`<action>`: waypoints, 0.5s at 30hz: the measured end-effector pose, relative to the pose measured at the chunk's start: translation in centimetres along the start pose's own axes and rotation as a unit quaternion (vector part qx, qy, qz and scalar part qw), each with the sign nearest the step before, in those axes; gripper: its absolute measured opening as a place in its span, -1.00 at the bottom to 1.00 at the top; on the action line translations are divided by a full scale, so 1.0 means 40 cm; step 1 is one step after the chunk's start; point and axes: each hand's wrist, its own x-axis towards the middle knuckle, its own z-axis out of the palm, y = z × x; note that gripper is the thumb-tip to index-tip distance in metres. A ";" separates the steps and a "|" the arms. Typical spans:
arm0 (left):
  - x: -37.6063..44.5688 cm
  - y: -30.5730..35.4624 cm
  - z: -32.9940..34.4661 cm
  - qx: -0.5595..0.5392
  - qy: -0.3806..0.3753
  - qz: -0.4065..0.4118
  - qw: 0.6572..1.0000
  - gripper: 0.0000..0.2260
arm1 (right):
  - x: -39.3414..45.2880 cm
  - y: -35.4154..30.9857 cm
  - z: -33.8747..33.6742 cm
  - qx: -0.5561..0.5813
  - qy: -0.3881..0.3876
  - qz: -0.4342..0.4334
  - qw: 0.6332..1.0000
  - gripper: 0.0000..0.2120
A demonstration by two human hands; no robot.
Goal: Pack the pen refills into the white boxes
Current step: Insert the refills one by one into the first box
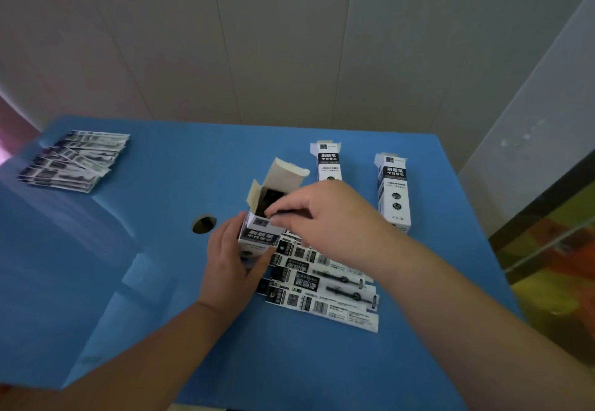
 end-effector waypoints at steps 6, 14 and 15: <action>-0.002 -0.002 0.002 0.015 -0.003 0.009 1.000 -0.39 | -0.012 -0.028 -0.022 -0.106 -0.110 -0.015 0.988 -0.77; -0.001 -0.004 0.000 -0.007 0.004 -0.009 1.000 -0.38 | -0.006 0.014 -0.014 0.013 0.060 -0.083 0.995 -0.83; 0.000 -0.003 -0.001 -0.008 0.003 -0.013 1.000 -0.38 | -0.007 0.023 -0.011 0.011 0.066 -0.098 0.993 -0.85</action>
